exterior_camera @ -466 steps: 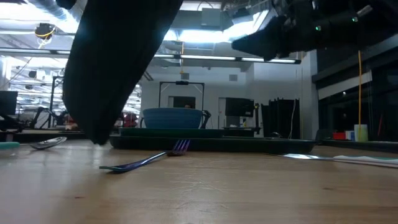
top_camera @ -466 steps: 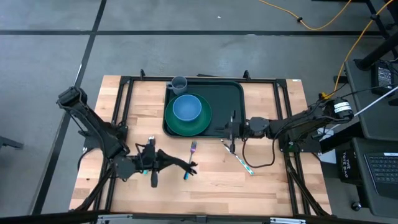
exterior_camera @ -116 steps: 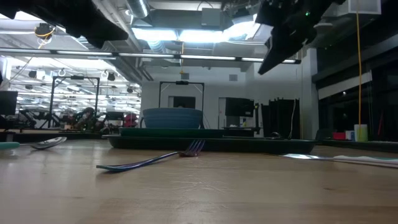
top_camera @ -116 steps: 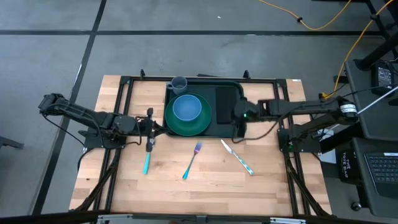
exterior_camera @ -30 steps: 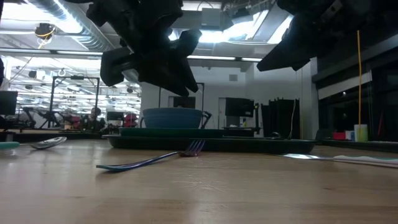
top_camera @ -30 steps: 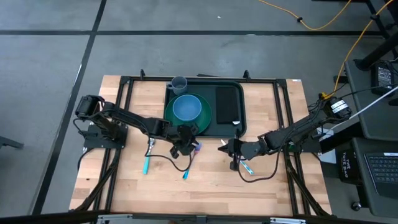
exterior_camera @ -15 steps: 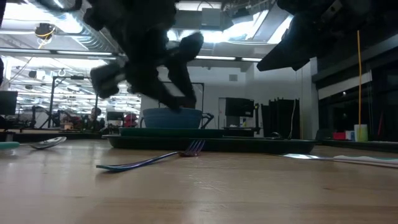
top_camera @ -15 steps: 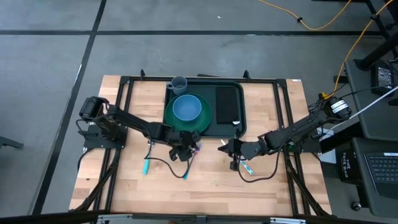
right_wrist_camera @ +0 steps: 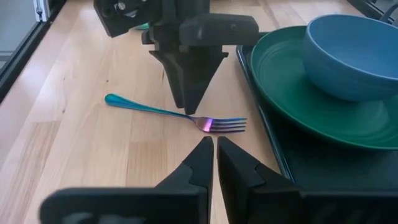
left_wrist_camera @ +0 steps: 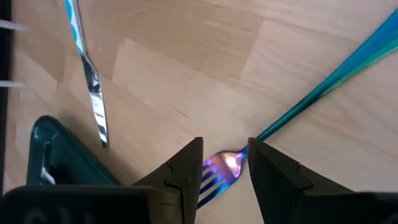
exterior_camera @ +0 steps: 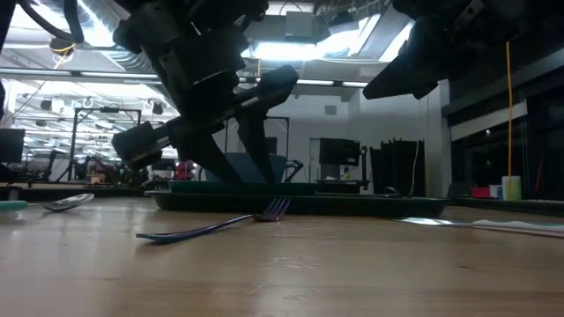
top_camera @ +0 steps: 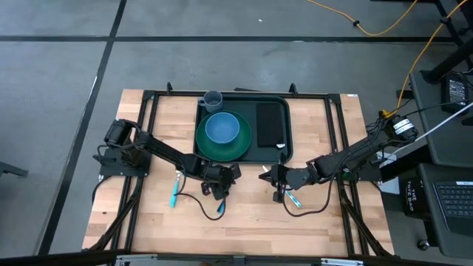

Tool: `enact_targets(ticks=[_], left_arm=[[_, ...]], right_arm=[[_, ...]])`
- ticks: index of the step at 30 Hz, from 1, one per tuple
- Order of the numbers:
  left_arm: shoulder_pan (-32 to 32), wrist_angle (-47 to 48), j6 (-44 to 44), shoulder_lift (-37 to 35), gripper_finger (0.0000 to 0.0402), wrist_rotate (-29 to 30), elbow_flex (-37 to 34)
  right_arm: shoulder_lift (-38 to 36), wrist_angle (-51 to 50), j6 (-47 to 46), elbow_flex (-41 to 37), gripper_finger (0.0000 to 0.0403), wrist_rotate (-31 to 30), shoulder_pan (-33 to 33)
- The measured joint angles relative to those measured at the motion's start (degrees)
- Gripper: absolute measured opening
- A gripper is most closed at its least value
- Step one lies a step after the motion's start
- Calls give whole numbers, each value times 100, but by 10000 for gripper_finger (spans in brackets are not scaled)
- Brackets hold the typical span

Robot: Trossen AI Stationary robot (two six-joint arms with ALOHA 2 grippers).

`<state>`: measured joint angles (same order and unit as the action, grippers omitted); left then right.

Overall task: Set up tray
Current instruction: Put the blue fork on the black table napkin

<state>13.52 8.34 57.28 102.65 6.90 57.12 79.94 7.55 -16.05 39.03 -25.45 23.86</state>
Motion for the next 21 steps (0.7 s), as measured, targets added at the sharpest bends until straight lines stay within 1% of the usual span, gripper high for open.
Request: enact_targets(ticks=[7, 11, 13, 21], left_arm=[[0, -68, -94, 2, 120, -154, 0], [-1, -125, -16, 4, 120, -448, 2], [-37, -166, -61, 85, 120, -525, 11], [-125, -205, -232, 354, 120, -468, 24]], right_arm=[[0, 40, -15, 0, 12, 2, 0], [0, 46, -15, 0, 8, 2, 0], [0, 47, -15, 0, 8, 2, 0], [0, 129, -20, 2, 27, 2, 0]])
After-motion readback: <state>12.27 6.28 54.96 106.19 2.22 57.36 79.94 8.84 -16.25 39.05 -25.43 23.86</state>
